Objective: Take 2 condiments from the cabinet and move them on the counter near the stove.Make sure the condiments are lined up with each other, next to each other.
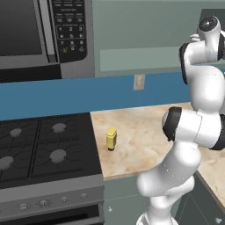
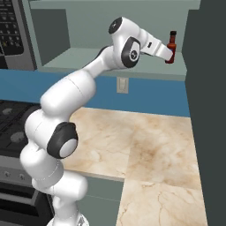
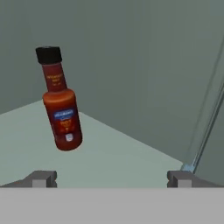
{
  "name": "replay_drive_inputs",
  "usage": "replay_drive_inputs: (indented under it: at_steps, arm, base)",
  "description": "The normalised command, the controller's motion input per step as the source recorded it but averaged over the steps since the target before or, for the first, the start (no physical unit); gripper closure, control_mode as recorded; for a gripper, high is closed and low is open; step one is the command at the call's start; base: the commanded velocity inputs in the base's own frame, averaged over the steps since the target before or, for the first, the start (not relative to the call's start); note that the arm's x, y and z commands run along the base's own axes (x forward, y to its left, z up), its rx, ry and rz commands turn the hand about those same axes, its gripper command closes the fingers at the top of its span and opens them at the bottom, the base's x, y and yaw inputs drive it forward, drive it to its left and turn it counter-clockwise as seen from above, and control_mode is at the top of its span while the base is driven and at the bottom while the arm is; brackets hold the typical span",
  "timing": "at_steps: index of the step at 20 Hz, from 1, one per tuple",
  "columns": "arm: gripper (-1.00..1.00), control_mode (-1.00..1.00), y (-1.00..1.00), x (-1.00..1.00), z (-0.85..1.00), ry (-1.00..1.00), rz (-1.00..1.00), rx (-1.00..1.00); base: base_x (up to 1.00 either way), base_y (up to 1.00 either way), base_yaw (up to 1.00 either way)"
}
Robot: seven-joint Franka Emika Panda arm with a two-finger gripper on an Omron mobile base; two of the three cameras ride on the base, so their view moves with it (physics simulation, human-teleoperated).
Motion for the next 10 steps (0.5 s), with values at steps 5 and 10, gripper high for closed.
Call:
replay_drive_inputs:
  at_steps: [5, 10]
  arm:
    - [-1.00, -1.00, 0.00, 0.11, 0.02, 0.00, -0.03, 0.00]
    - [-1.00, -1.00, 0.00, 0.23, 0.02, 0.05, -0.02, 0.00]
  base:
    - [0.00, 0.00, 0.00]
    - [0.00, 0.00, 0.00]
